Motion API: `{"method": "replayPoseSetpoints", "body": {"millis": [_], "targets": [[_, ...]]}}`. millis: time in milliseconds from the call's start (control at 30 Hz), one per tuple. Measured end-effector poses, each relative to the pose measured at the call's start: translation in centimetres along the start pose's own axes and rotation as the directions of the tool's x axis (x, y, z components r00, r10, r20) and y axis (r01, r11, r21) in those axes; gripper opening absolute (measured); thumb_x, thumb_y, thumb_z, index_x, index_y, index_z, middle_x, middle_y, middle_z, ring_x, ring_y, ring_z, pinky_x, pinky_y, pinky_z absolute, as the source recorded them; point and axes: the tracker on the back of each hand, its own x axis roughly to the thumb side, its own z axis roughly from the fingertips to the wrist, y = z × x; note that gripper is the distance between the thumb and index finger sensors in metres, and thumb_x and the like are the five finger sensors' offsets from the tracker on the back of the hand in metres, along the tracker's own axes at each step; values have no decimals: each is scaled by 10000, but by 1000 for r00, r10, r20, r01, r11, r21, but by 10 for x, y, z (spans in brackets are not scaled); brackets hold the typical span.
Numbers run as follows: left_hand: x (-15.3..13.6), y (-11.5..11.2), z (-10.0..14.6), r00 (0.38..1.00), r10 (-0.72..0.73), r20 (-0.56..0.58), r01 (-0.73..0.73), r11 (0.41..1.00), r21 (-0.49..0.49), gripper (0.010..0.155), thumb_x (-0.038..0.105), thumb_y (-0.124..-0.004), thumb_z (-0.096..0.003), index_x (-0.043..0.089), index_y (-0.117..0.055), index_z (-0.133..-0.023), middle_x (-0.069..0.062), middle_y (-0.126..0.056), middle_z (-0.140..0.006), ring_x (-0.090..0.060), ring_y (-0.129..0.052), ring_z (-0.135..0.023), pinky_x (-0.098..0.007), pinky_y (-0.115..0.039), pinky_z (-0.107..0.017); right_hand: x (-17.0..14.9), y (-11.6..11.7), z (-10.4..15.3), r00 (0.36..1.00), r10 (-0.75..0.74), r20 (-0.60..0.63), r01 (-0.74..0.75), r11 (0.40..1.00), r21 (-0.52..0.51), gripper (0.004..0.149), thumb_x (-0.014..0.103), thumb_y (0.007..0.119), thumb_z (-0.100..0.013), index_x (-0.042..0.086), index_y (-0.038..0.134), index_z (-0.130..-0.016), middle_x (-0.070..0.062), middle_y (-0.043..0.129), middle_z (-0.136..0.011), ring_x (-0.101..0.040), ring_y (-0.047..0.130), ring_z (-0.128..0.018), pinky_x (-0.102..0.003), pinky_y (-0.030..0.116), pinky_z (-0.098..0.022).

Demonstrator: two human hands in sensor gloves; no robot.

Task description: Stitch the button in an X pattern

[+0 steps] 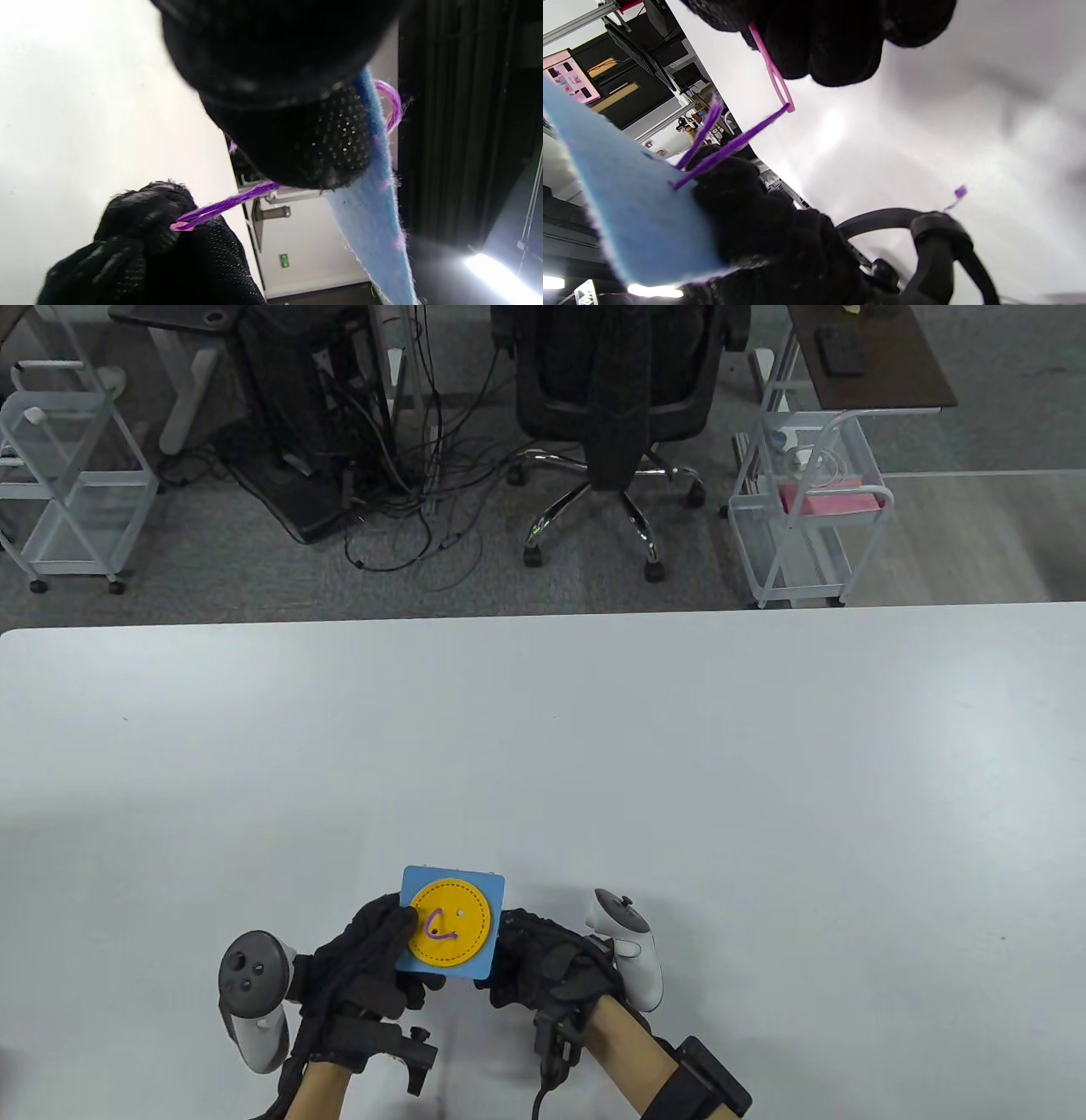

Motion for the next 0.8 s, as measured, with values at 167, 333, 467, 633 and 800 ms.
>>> {"method": "replayPoseSetpoints", "body": {"millis": [167,333,467,633,800], "targets": [[1,2,1,1000,18,5,-18,1000,10,428,230,-694,-593,-81,-794,-870,-144,-1051,-542,-61,-1138,-163,-26,-995,-43,5,0,4,994,110,-10,-111,990,-86,407,326,604,-586,181,599,-967,-118,824,-897,-251,938,-679,-440,767,-501],[2,3,1,1000,29,11,-29,999,18,428,233,-691,-593,-76,-790,-873,-141,-1049,-546,-64,-1136,-167,-29,-985,-39,8,2,6,984,175,-20,-176,976,-125,409,317,608,-585,171,602,-967,-123,861,-861,-248,970,-631,-435,787,-466],[0,5,1,997,78,6,-78,996,30,429,233,-690,-594,-77,-790,-873,-141,-1049,-547,-64,-1136,-166,-27,-982,-34,11,2,8,973,228,-27,-229,962,-148,408,315,609,-586,172,602,-968,-119,867,-854,-246,975,-618,-434,789,-460],[-2,6,1,994,110,-2,-110,993,40,429,233,-689,-594,-77,-790,-872,-139,-1048,-549,-65,-1136,-169,-26,-980,-35,11,2,8,969,243,-40,-246,956,-157,412,311,612,-585,164,602,-969,-122,865,-854,-254,970,-619,-441,782,-463],[-4,7,1,988,157,-13,-156,986,50,428,234,-685,-595,-72,-785,-876,-137,-1045,-555,-69,-1135,-175,-34,-980,-41,12,3,8,965,261,-28,-262,953,-154,424,294,620,-585,166,567,-987,-101,836,-865,-250,958,-628,-442,771,-476]]}}
